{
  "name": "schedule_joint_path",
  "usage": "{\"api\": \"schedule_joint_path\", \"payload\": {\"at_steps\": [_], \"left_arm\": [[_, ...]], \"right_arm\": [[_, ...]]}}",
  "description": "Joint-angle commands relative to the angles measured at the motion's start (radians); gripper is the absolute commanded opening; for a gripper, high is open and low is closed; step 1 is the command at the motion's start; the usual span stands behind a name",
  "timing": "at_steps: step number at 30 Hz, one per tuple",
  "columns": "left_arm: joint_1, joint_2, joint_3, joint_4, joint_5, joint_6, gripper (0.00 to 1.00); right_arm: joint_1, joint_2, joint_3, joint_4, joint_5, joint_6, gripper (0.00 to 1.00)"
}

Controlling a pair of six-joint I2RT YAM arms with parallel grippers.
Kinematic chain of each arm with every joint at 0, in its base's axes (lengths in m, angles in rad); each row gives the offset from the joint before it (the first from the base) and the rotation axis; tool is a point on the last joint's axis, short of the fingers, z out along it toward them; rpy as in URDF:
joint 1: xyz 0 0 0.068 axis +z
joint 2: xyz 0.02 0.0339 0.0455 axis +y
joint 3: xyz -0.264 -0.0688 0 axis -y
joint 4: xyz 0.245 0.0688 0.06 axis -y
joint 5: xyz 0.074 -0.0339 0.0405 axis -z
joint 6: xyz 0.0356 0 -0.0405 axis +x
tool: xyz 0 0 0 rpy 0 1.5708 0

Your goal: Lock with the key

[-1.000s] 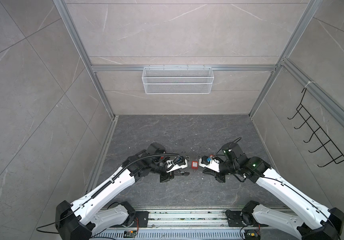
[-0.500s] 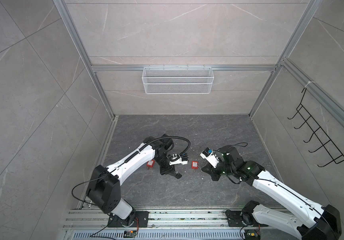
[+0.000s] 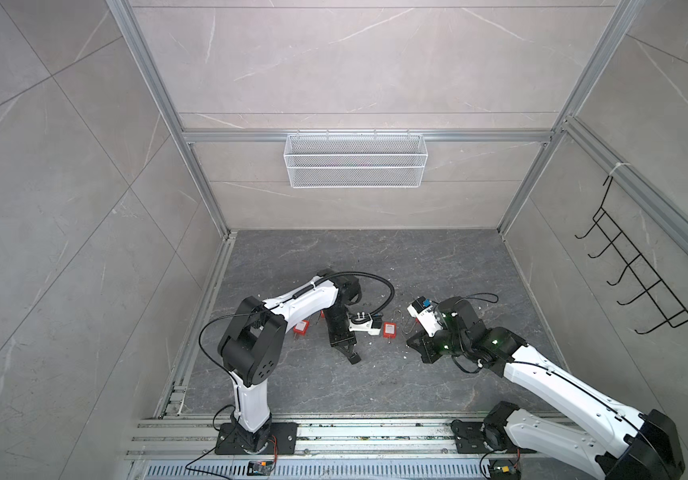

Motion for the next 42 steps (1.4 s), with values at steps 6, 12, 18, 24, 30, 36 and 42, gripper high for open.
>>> {"api": "schedule_joint_path", "payload": {"at_steps": [6, 12, 18, 24, 30, 36, 42], "left_arm": [[-0.031, 0.101, 0.086, -0.056, -0.021, 0.022, 0.0], [-0.045, 0.158, 0.138, -0.055, -0.063, 0.022, 0.03], [-0.048, 0.186, 0.163, -0.027, -0.085, 0.014, 0.15], [-0.048, 0.154, 0.146, 0.039, -0.104, -0.007, 0.33], [-0.018, 0.067, 0.104, 0.145, -0.08, -0.053, 0.35], [0.032, -0.077, -0.02, 0.3, -0.025, -0.126, 0.38], [0.137, -0.348, -0.27, 0.573, 0.001, -0.333, 0.37]], "right_arm": [[0.03, 0.033, -0.046, 0.07, 0.003, 0.13, 0.0], [0.055, 0.064, -0.075, 0.116, 0.004, 0.191, 0.0], [0.067, 0.07, -0.11, 0.149, 0.008, 0.251, 0.0], [0.081, 0.075, -0.129, 0.166, 0.009, 0.297, 0.0], [0.104, 0.106, -0.112, 0.16, 0.024, 0.327, 0.0], [0.141, 0.194, -0.056, 0.136, 0.046, 0.334, 0.0], [0.181, 0.327, 0.024, 0.129, 0.042, 0.351, 0.0]]}}
